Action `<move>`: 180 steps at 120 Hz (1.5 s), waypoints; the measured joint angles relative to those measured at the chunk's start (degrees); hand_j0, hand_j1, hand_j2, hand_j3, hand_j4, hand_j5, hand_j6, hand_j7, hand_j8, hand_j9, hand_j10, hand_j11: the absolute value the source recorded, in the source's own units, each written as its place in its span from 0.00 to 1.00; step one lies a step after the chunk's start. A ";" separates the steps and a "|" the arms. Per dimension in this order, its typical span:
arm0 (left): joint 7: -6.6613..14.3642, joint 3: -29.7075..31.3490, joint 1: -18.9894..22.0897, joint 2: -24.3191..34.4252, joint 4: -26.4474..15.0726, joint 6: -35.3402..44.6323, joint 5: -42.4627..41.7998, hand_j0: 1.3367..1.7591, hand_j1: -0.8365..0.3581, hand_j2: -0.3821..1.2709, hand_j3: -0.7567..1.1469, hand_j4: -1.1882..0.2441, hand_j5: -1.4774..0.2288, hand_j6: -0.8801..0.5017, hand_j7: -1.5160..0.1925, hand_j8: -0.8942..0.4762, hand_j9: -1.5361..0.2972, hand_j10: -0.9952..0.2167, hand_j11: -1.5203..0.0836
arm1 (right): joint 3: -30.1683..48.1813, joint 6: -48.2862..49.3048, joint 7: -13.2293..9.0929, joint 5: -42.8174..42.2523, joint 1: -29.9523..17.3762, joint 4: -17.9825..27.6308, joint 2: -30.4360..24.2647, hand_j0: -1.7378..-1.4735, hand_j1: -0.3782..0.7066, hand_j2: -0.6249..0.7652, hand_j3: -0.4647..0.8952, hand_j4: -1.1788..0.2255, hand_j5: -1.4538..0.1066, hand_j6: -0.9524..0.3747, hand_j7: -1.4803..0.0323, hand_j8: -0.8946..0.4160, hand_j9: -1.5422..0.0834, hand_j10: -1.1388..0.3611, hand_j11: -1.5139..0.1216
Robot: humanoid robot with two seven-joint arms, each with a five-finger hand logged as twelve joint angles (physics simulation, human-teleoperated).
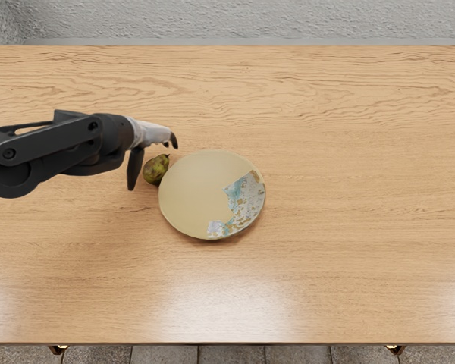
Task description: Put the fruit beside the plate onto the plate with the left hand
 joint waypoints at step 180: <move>0.82 3.10 0.53 -4.25 4.86 3.10 1.79 0.76 0.67 0.27 0.40 0.60 0.62 0.40 0.64 0.42 0.61 0.56 0.69 | -0.15 -0.07 0.01 -0.01 -0.10 -0.03 0.00 0.30 0.03 0.45 0.34 0.84 0.93 0.72 0.98 0.68 0.95 0.76 0.93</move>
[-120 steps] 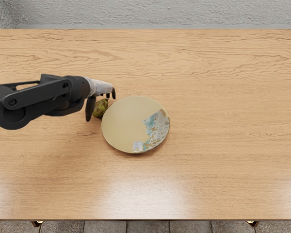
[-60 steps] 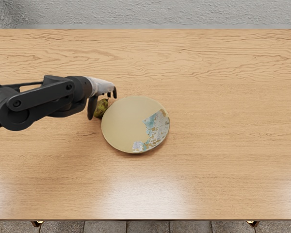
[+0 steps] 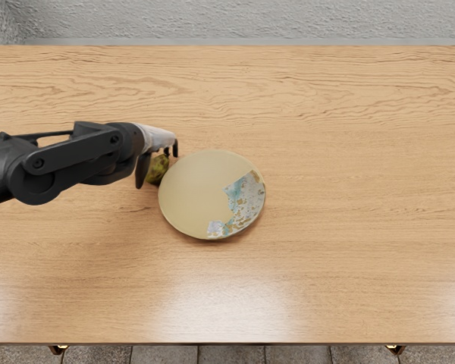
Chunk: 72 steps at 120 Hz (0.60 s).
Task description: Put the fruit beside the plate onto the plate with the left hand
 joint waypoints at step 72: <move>0.87 0.51 0.00 -0.04 0.14 -0.35 -0.16 0.76 0.48 0.31 0.40 0.47 0.47 0.28 0.49 0.27 0.47 0.39 0.53 | -0.08 0.00 0.00 0.01 -0.07 0.00 0.00 0.30 0.03 0.45 0.34 0.84 0.93 0.72 0.98 0.68 0.95 0.76 0.93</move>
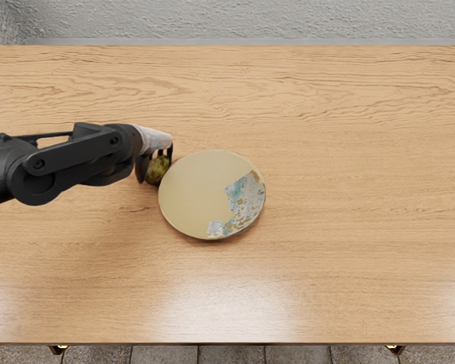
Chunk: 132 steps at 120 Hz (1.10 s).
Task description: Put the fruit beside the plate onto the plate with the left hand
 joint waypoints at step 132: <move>0.97 -0.99 -2.75 1.97 -0.49 -5.49 -3.21 0.76 0.45 0.43 0.40 0.42 0.39 0.30 0.41 0.21 0.40 0.31 0.44 | -0.04 -0.04 0.00 0.00 0.00 -0.06 0.00 0.30 0.03 0.45 0.34 0.84 0.93 0.72 0.98 0.68 0.95 0.76 0.93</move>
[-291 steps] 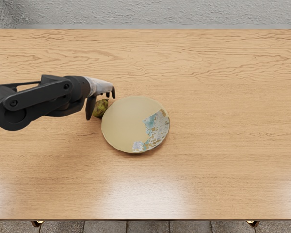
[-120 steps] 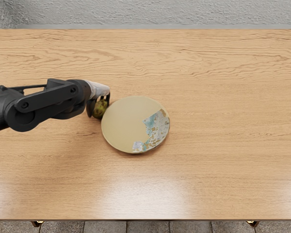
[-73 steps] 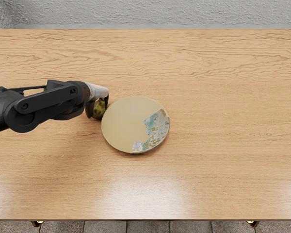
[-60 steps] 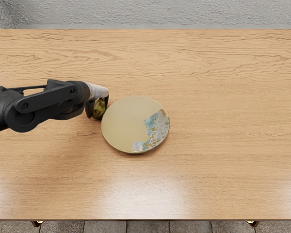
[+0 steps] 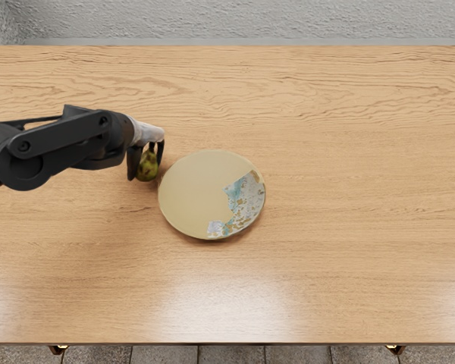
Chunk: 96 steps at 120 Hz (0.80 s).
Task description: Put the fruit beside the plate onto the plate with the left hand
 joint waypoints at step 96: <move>0.68 -3.42 -4.48 -0.48 -4.50 -4.10 -8.37 0.76 0.42 0.43 0.40 0.43 0.39 0.30 0.42 0.20 0.40 0.31 0.45 | 0.00 -0.05 0.00 0.00 0.01 -0.03 0.00 0.30 0.03 0.45 0.34 0.84 0.93 0.72 0.98 0.68 0.95 0.76 0.93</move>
